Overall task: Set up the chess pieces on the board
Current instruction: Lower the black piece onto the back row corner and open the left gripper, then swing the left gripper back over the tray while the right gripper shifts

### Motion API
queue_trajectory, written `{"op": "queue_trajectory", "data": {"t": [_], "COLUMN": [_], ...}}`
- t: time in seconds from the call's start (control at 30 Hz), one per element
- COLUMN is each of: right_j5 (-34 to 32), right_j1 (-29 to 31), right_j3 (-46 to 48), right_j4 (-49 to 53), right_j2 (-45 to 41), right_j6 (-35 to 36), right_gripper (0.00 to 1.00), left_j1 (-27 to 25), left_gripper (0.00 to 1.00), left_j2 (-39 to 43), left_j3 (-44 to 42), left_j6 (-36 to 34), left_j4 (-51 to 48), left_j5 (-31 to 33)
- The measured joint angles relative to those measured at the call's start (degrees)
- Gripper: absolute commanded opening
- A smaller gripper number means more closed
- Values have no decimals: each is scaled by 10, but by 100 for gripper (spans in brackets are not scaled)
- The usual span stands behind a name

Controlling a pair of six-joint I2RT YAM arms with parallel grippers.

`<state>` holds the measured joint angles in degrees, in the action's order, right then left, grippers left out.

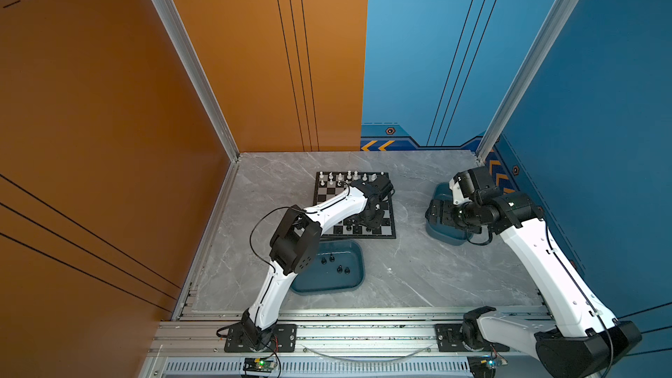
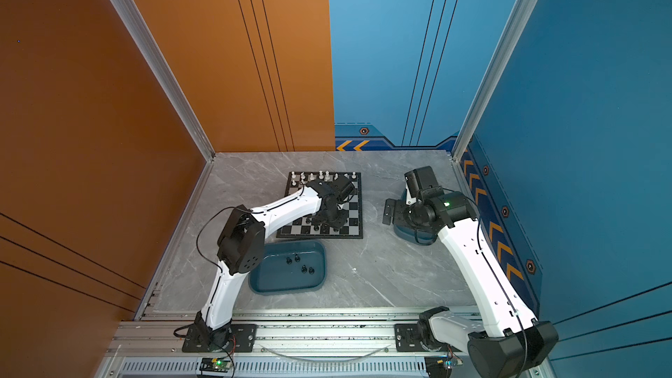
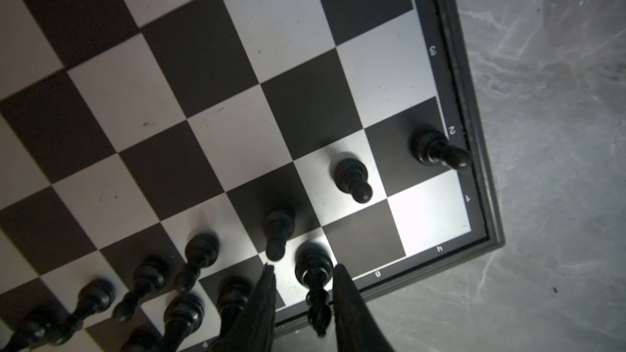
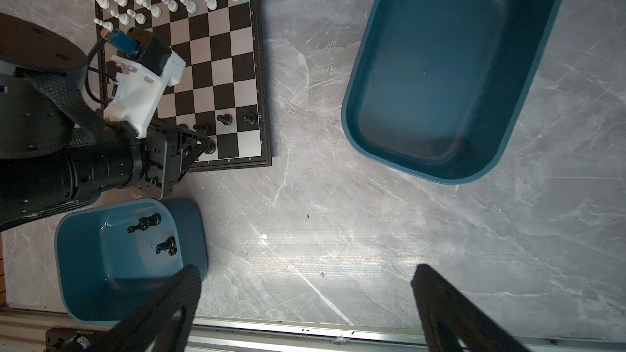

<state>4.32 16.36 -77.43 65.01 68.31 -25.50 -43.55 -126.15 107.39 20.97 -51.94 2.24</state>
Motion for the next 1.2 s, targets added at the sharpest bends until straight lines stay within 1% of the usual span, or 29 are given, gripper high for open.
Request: {"op": "queue_trajectory", "data": {"t": [0.1, 0.27, 0.37, 0.47, 0.63, 0.87, 1.07, 1.2], "right_j5": [0, 0, 0, 1, 2, 5, 7, 7], "right_j1": [0, 0, 1, 11, 53, 116, 155, 171], "right_j3": [0, -4, -15, -26, -42, -80, -119, -132], "right_j4": [0, 0, 0, -1, -3, -12, -17, -21], "right_j2": [0, 2, 10, 24, 52, 113, 159, 176], "right_j6": [0, 0, 0, 0, 1, 4, 17, 18], "right_gripper": [100, 100, 100, 100, 100, 100, 100, 100], "left_j1": [0, 0, 0, 1, 5, 15, 31, 38], "left_gripper": [33, 34, 35, 37, 37, 39, 39, 38], "left_j2": [13, 67, 114, 172, 269, 397, 516, 548], "left_j3": [0, 0, -10, -43, -145, -324, -464, -533], "left_j6": [1, 10, 17, 28, 49, 108, 170, 202], "left_j4": [0, 0, 2, 5, 11, 10, 24, 33], "left_j5": [0, 1, 7, 21, 58, 105, 115, 115]}}
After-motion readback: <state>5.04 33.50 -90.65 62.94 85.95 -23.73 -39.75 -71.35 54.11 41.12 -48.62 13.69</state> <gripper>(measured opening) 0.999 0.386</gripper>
